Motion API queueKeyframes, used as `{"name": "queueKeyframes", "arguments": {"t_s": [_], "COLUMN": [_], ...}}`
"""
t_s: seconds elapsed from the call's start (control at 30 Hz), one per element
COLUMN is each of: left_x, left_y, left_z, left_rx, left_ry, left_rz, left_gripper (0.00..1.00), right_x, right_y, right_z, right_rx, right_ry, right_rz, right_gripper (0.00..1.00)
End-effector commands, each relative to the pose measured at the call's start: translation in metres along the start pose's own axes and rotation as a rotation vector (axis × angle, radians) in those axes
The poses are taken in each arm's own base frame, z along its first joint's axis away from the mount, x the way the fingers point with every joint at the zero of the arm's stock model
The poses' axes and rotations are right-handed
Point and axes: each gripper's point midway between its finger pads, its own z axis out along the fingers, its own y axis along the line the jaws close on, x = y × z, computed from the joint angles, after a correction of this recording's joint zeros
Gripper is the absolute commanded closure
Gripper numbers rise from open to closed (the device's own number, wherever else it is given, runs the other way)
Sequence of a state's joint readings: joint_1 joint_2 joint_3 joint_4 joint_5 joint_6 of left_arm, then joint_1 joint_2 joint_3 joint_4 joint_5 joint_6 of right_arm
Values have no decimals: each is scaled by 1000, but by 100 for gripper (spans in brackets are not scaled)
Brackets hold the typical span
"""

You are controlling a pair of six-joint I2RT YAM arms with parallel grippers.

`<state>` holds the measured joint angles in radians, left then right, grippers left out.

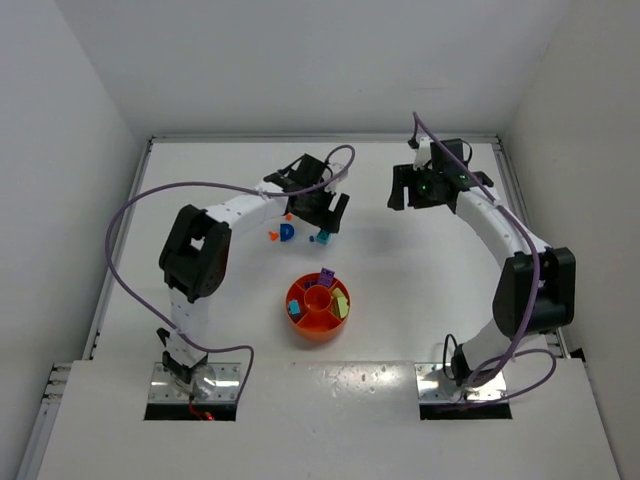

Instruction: Sort the legos into containers by color

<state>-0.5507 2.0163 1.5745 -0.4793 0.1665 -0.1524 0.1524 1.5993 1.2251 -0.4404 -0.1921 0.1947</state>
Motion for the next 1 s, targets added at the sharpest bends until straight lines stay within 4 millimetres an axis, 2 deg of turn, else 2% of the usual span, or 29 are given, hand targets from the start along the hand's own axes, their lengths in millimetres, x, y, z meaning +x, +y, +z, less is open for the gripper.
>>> {"name": "queueKeyframes", "arguments": {"t_s": [0.0, 0.1, 0.17, 0.23, 0.53, 0.57, 0.67, 0.7, 0.97], "left_x": [-1, -2, 5, 3, 12, 8, 11, 17, 16], "left_y": [-2, -6, -3, 0, -9, -10, -9, -9, -8], "left_z": [-2, 1, 9, 11, 21, 20, 23, 27, 33], "left_rx": [-21, -16, -29, -41, -24, -23, -24, -17, -17], "left_ry": [-7, -4, 22, 19, 52, 43, 52, 74, 77], "left_rz": [-24, -17, -21, -20, -10, -8, -10, -4, 5], "left_gripper": [13, 14, 15, 17, 34, 35, 36, 37, 41], "right_x": [-36, -37, -37, -42, -45, -45, -44, -44, -41], "right_y": [13, 7, 4, 2, -9, -9, -13, -12, -17], "right_z": [-11, -7, -8, -10, -11, -11, -9, -9, -10], "right_rx": [-74, -82, -83, -86, -97, -97, -100, -100, -106], "right_ry": [-79, -71, -73, -83, -84, -84, -77, -77, -71], "right_rz": [26, 62, 82, 97, 145, 145, 154, 164, 188], "right_gripper": [29, 29, 29, 29, 29, 29, 29, 29, 29]}}
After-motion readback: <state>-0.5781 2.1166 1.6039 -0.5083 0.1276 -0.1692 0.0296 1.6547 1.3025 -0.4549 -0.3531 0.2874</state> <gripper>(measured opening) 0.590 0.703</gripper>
